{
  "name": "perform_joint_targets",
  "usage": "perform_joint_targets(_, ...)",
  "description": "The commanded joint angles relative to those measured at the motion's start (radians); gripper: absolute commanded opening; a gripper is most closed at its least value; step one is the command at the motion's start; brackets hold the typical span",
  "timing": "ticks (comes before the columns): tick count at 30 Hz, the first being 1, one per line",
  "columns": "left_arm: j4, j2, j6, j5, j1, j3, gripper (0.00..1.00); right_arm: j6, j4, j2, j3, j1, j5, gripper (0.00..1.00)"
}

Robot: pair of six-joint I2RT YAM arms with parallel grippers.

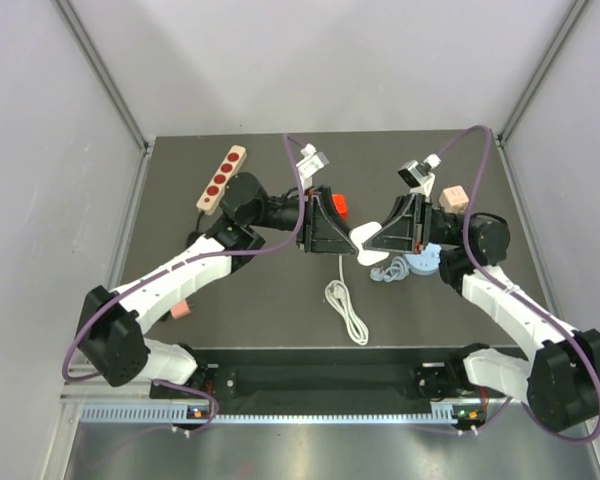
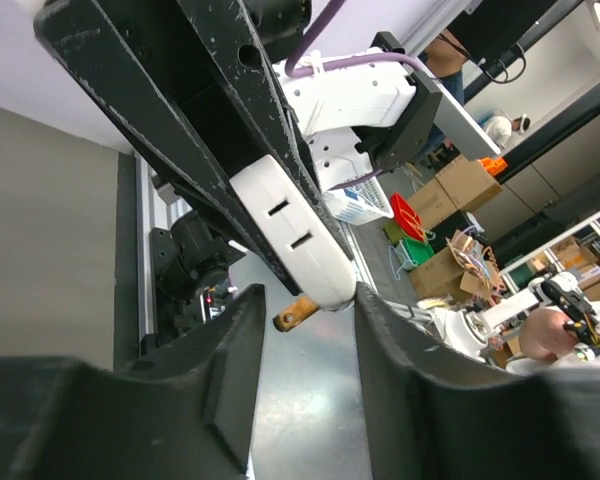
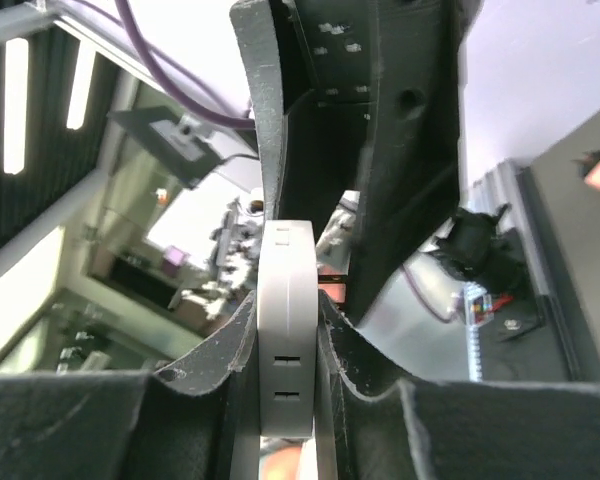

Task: Insert the plug
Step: Adjust the plug.

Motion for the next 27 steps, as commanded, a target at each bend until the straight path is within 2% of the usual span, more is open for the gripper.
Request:
perform_joint_targets(1, -0.082, -0.023, 0.076, -0.007, -0.001, 0.051, 0.40, -0.181, -0.112, -0.068, 0.012, 0.007, -0.011, 0.00)
perform_joint_targets(3, -0.137, -0.027, 0.105, -0.022, -0.001, 0.055, 0.32, -0.315, -0.237, -0.098, 0.030, 0.007, -0.023, 0.00)
perform_joint_targets(5, -0.185, -0.032, 0.127, -0.031, 0.000, 0.055, 0.27, -0.444, -0.506, -0.120, 0.078, 0.005, -0.023, 0.00)
perform_joint_targets(6, -0.194, -0.034, 0.133, -0.033, 0.000, 0.055, 0.19, -0.604, -0.621, -0.138, 0.102, 0.005, -0.019, 0.00)
perform_joint_targets(7, -0.205, -0.034, 0.136, -0.038, 0.000, 0.057, 0.16, -0.692, -0.859, -0.145, 0.160, 0.005, -0.013, 0.00)
perform_joint_targets(8, -0.225, -0.034, 0.139, -0.041, 0.002, 0.062, 0.13, -0.845, -0.967, -0.148, 0.188, 0.005, 0.004, 0.00)
perform_joint_targets(9, -0.236, -0.034, 0.147, -0.045, 0.002, 0.063, 0.05, -0.895, -1.050, -0.148, 0.213, 0.005, 0.012, 0.00)
perform_joint_targets(10, -0.251, -0.030, 0.153, -0.053, 0.003, 0.068, 0.02, -0.932, -1.157, -0.149, 0.243, 0.005, 0.018, 0.00)
perform_joint_targets(13, -0.309, -0.030, 0.179, -0.076, 0.005, 0.082, 0.00, -0.992, -1.231, -0.155, 0.265, 0.002, 0.047, 0.00)
perform_joint_targets(17, -0.429, -0.023, 0.220, -0.137, 0.006, 0.120, 0.00, -1.142, -1.421, -0.155, 0.314, -0.004, 0.147, 0.00)
perform_joint_targets(23, -0.697, -0.023, 0.283, -0.329, 0.014, 0.189, 0.00, -1.256, -1.560, -0.158, 0.360, -0.004, 0.274, 0.00)
perform_joint_targets(26, -0.737, -0.026, 0.267, -0.370, 0.025, 0.200, 0.01, -1.282, -1.600, -0.155, 0.370, -0.004, 0.310, 0.00)
perform_joint_targets(27, -0.739, -0.030, 0.254, -0.375, 0.026, 0.200, 0.04, -1.287, -1.606, -0.157, 0.371, -0.004, 0.328, 0.00)
